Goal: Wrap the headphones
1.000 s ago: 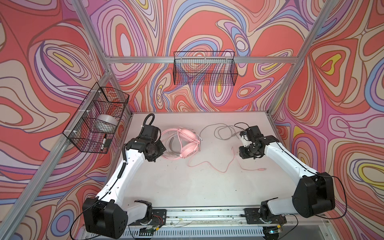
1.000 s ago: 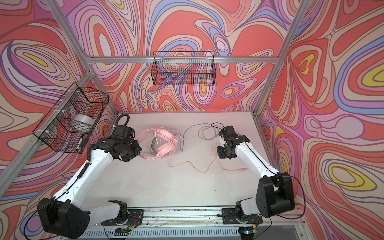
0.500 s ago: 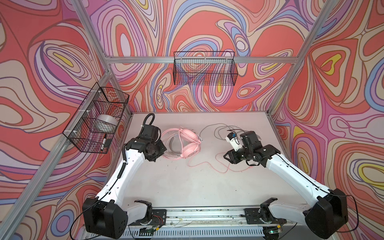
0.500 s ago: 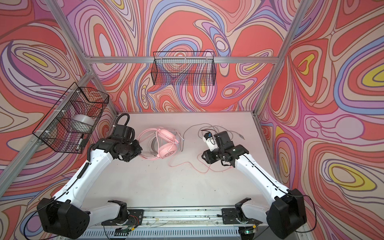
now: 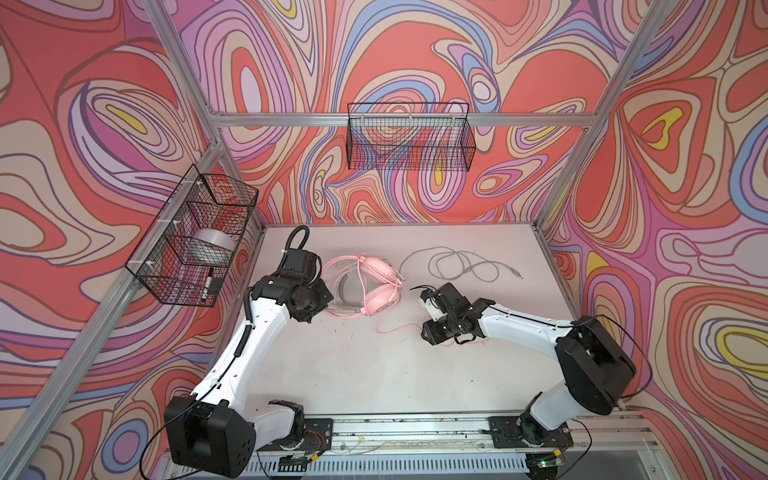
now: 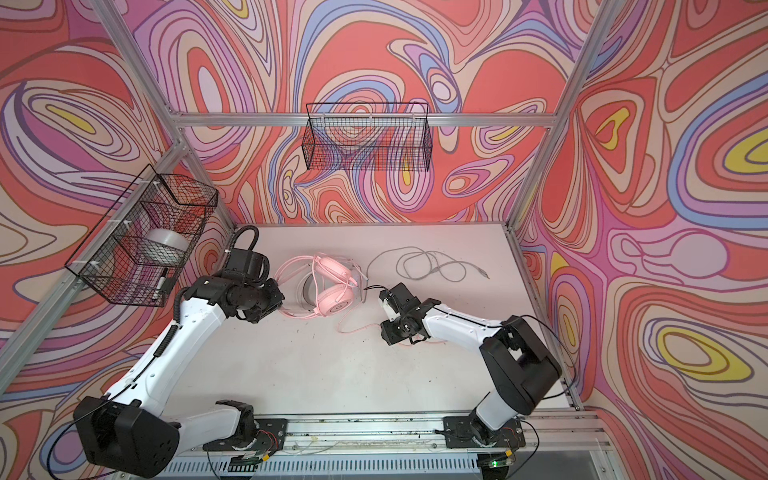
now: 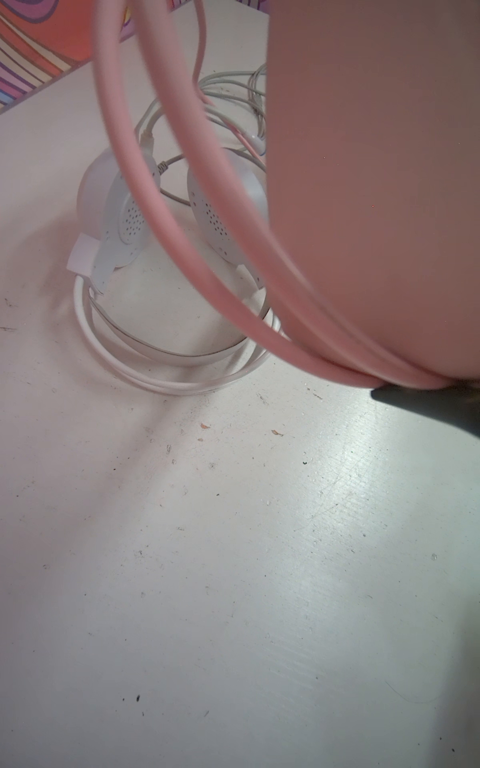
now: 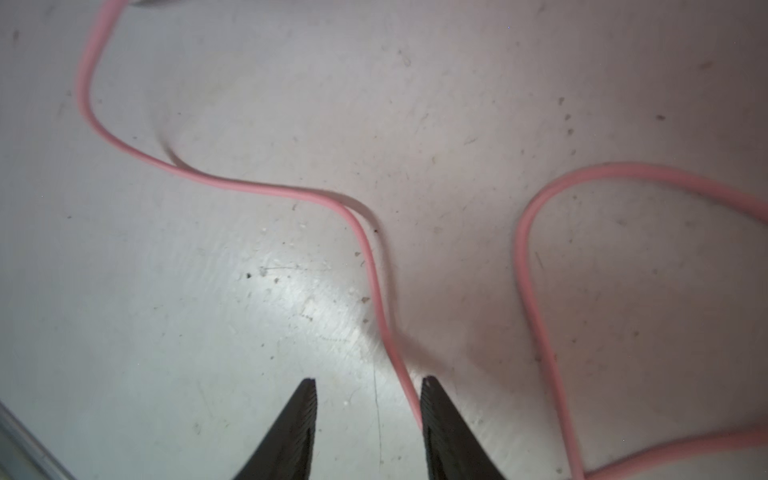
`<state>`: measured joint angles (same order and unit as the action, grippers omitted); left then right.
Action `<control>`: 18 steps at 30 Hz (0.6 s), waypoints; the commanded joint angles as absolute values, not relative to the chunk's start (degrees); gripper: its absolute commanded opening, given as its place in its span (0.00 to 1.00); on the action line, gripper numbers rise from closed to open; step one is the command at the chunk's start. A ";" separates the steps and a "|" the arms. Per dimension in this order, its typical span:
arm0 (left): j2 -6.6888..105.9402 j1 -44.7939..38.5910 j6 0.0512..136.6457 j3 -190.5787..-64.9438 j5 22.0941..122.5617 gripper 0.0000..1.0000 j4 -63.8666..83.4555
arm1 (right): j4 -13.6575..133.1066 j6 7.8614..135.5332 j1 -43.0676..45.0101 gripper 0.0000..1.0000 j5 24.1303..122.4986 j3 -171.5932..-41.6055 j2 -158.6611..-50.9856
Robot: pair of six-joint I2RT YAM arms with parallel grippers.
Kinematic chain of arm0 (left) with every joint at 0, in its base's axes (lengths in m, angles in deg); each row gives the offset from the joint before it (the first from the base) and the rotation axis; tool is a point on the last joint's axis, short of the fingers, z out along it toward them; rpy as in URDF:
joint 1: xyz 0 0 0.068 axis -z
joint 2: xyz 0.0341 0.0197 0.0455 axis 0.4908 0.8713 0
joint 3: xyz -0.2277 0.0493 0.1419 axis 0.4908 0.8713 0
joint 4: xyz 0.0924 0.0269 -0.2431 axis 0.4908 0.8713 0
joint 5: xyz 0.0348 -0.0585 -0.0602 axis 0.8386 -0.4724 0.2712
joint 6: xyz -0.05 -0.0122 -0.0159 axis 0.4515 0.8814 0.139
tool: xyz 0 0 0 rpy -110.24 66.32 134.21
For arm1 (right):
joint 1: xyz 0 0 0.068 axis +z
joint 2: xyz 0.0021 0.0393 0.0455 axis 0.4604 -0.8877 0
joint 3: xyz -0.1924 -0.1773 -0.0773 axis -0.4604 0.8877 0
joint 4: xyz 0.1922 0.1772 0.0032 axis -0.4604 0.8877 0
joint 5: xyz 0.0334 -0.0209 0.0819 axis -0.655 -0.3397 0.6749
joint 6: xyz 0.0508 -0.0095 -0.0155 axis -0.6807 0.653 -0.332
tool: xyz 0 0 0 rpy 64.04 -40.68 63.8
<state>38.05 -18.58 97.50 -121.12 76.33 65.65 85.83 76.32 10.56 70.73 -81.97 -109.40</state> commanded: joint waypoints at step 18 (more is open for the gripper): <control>36.13 -18.93 98.50 -124.18 75.93 0.00 65.52 | 90.68 75.25 13.46 0.27 65.41 -90.19 -121.90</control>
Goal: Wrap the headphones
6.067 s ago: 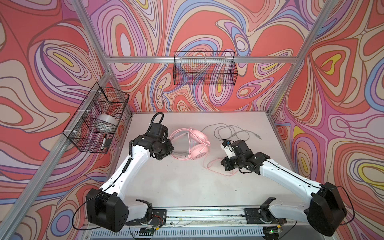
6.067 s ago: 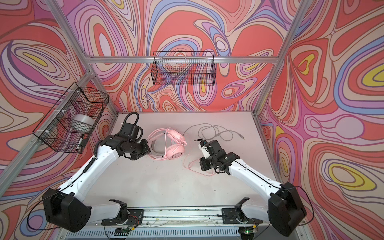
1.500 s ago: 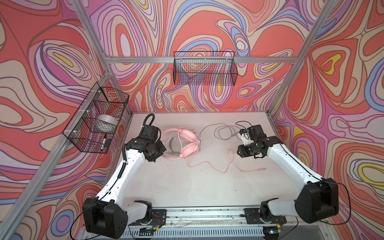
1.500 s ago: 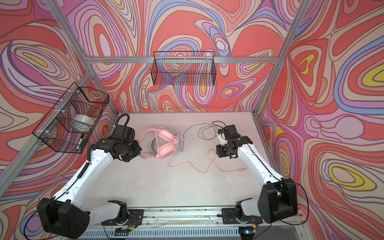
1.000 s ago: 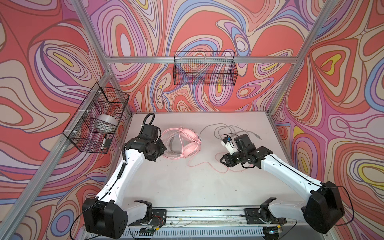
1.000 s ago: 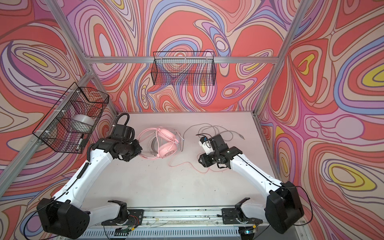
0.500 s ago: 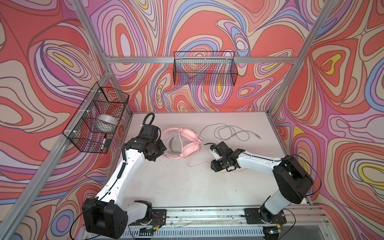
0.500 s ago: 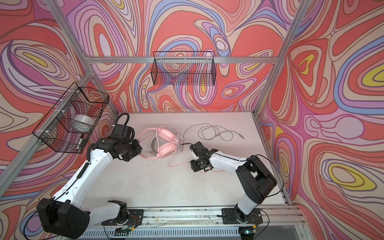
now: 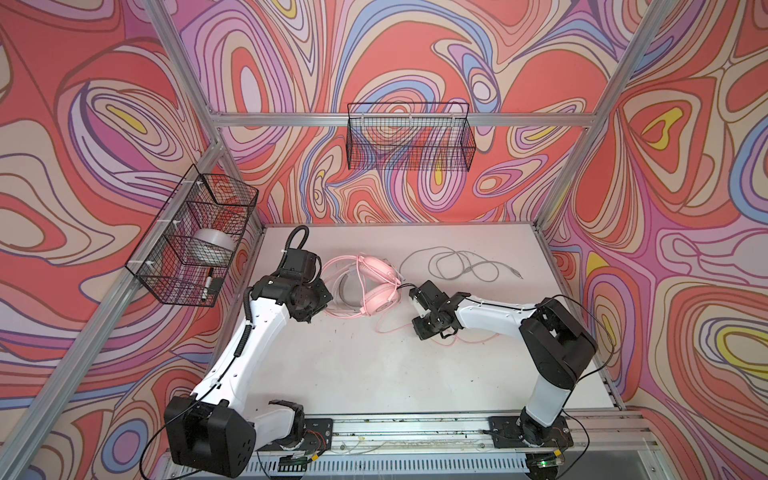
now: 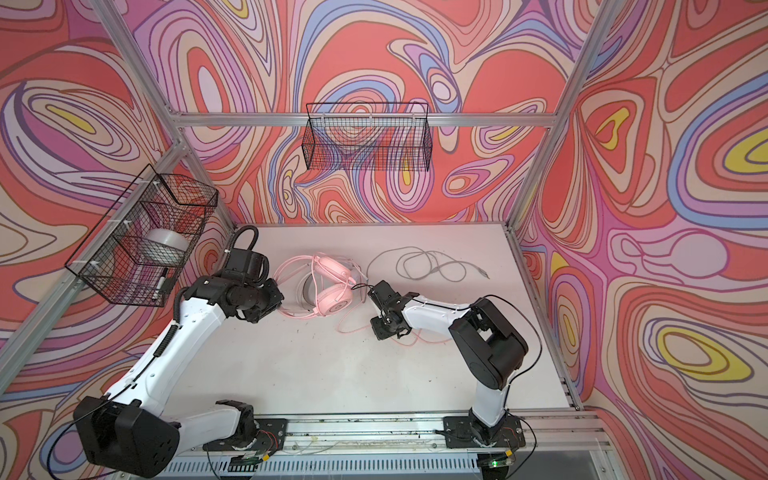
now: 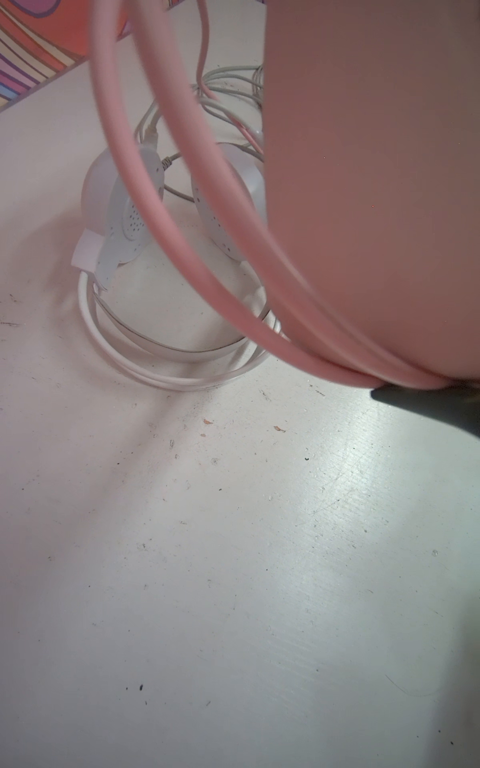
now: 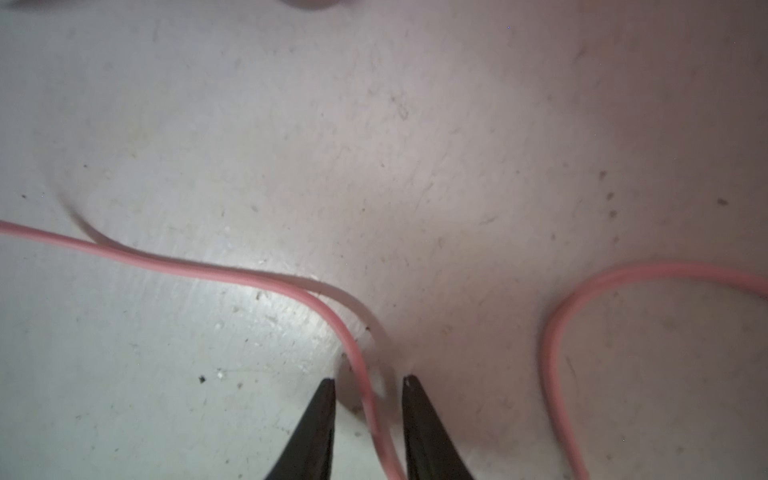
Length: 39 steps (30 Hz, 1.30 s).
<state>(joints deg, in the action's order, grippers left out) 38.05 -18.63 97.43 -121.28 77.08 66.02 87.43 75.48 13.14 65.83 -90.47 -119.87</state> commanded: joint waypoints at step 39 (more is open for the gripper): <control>41.91 -14.15 100.53 -128.16 77.50 0.00 64.75 | 105.49 108.10 17.39 0.00 87.93 -98.34 -90.90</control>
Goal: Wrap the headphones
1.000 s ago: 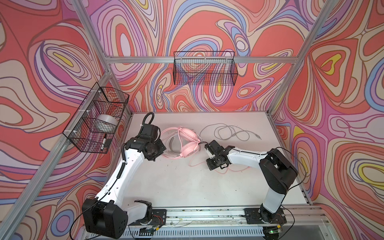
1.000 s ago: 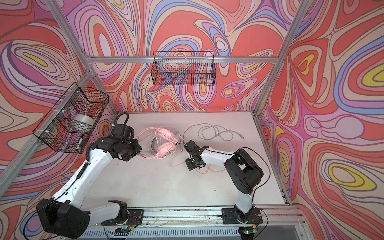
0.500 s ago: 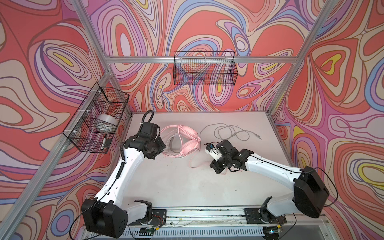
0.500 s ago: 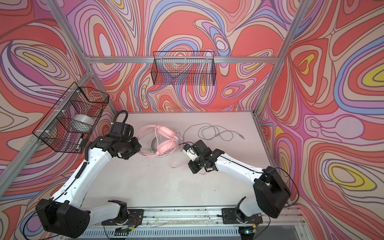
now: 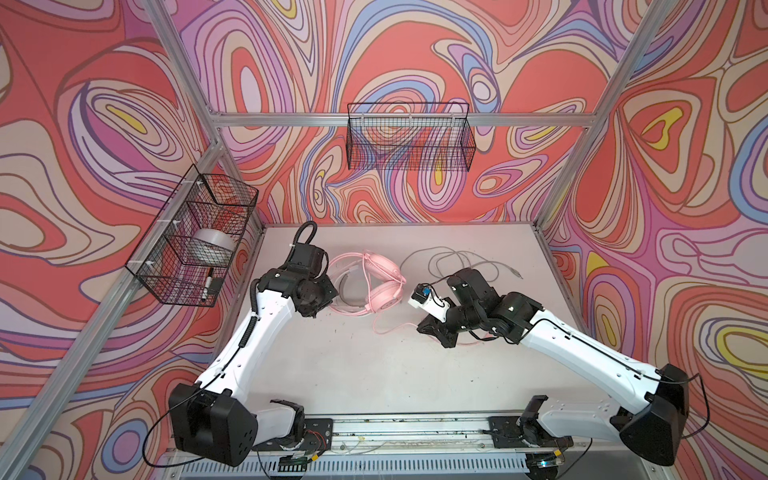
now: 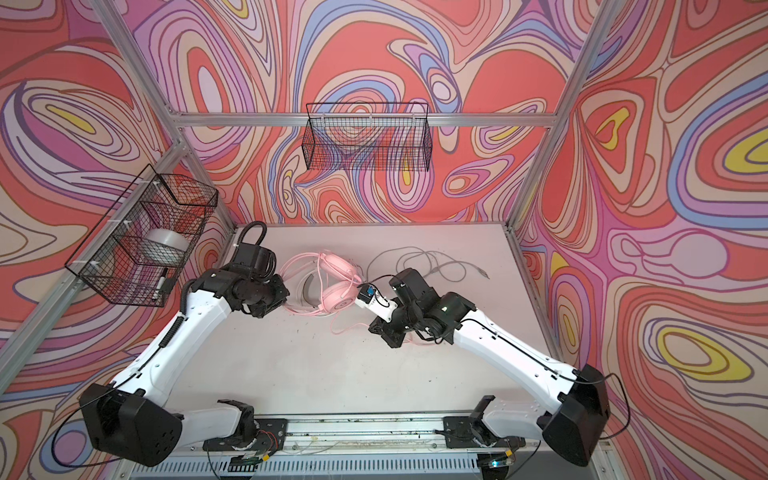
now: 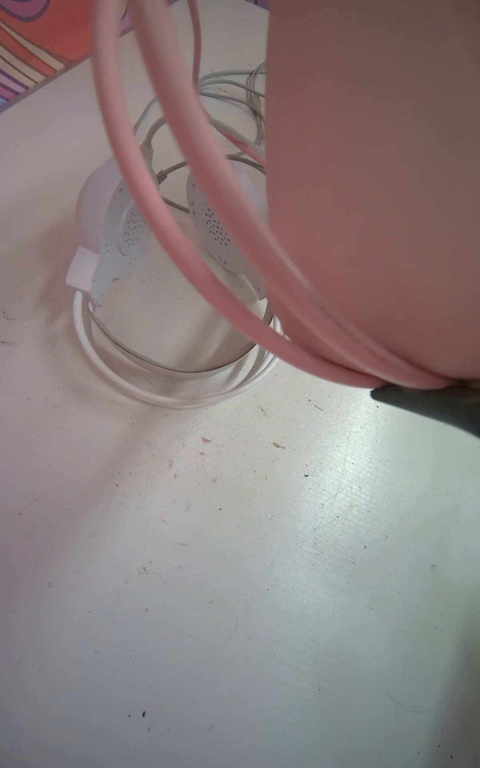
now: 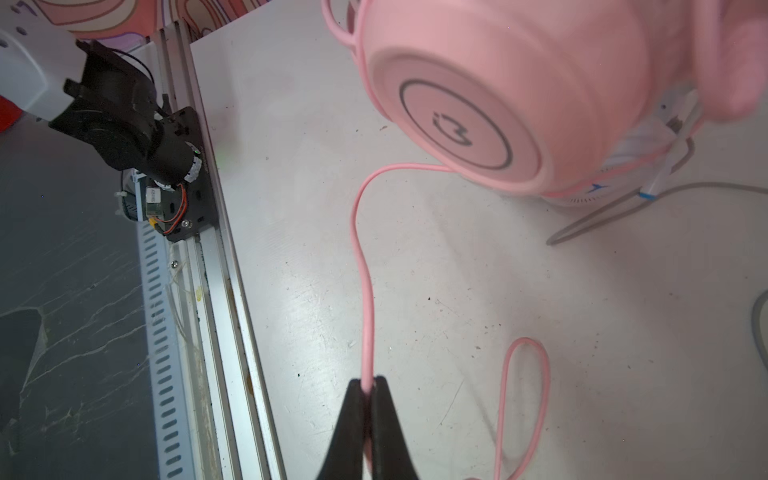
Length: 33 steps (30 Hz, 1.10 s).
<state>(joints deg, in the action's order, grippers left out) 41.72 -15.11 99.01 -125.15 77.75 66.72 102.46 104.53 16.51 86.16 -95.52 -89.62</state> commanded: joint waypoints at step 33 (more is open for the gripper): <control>48.83 -7.95 93.87 -133.19 81.68 0.00 73.66 | 118.65 116.46 17.59 0.00 94.12 -120.81 -96.94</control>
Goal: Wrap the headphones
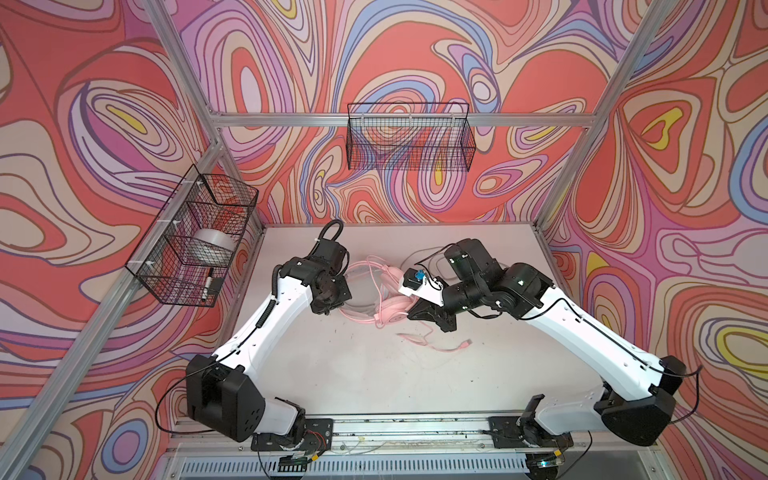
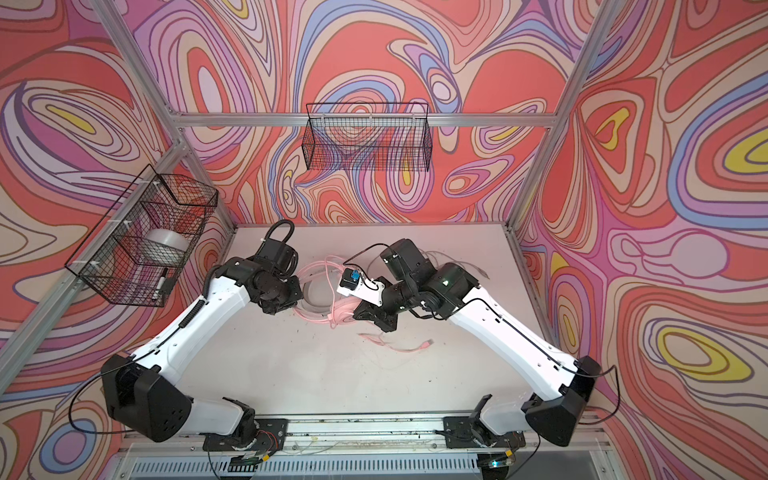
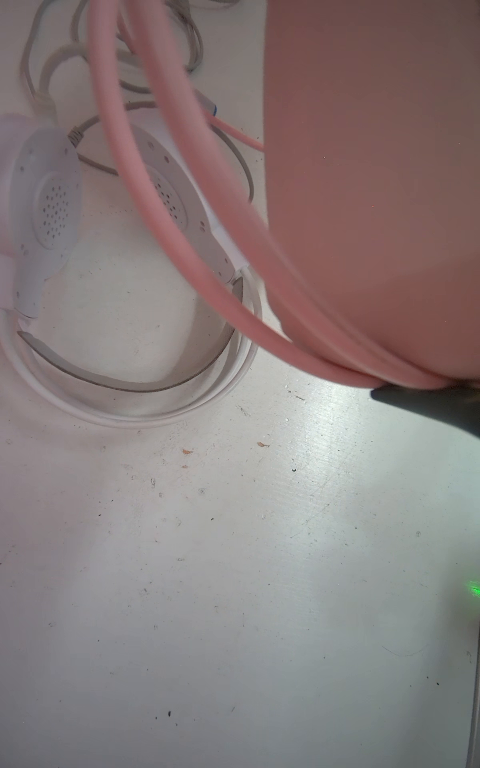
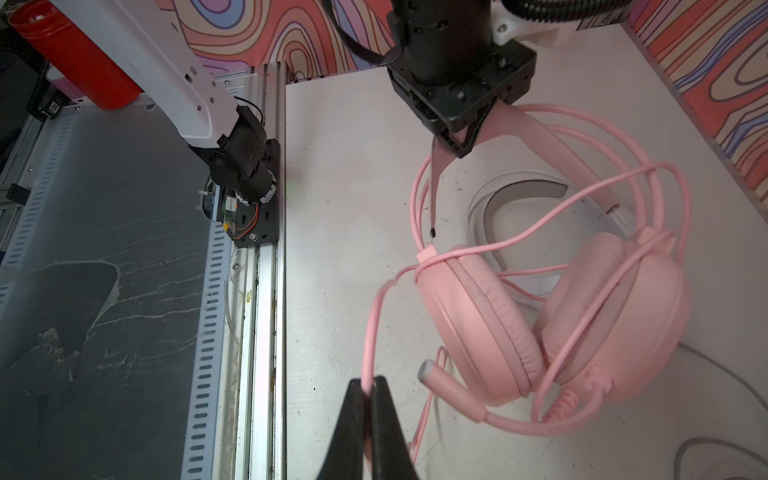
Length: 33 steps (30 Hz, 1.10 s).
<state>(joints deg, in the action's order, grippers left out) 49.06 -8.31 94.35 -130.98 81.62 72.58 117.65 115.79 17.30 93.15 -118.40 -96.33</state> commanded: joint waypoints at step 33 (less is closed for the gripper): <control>46.41 -4.63 78.08 -130.70 71.52 0.00 76.53 | 112.88 108.07 4.03 0.00 75.66 -127.88 -108.60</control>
<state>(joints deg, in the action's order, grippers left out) 46.79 -5.27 80.58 -130.63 74.78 74.44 116.15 111.11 5.03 78.35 -128.09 -106.56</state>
